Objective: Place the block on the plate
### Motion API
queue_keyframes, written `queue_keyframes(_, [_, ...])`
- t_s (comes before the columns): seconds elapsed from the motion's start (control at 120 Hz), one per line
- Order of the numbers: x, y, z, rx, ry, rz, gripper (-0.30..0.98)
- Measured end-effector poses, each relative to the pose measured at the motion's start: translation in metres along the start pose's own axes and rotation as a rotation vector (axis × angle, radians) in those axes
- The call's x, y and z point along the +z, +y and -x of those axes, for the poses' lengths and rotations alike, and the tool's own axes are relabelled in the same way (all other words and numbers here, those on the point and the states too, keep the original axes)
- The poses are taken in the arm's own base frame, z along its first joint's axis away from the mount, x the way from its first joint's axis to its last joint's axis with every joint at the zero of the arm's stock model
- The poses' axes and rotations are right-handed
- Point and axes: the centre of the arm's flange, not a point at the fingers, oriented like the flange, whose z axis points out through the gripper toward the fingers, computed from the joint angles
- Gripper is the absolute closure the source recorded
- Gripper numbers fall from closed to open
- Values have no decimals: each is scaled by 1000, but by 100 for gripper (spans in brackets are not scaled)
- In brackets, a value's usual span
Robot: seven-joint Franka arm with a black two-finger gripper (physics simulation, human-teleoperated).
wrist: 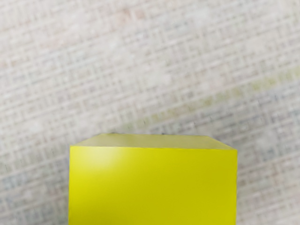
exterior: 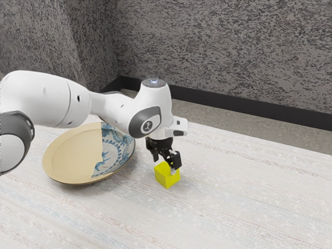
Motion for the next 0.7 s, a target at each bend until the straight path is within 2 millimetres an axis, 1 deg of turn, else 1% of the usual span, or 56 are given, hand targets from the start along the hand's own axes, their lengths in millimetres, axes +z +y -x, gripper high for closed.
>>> queue_keyframes(0.283, [26,-3,0,-21,-22,0,0])
queue_keyframes(0.4, [31,-3,0,-27,-28,1,1])
queue_keyframes(0.483, [35,-2,0,-30,-32,1,7])
queue_keyframes(0.625, [33,-2,-1,-34,-27,1,22])
queue_keyframes(0.7, [33,-2,-1,-36,-26,0,26])
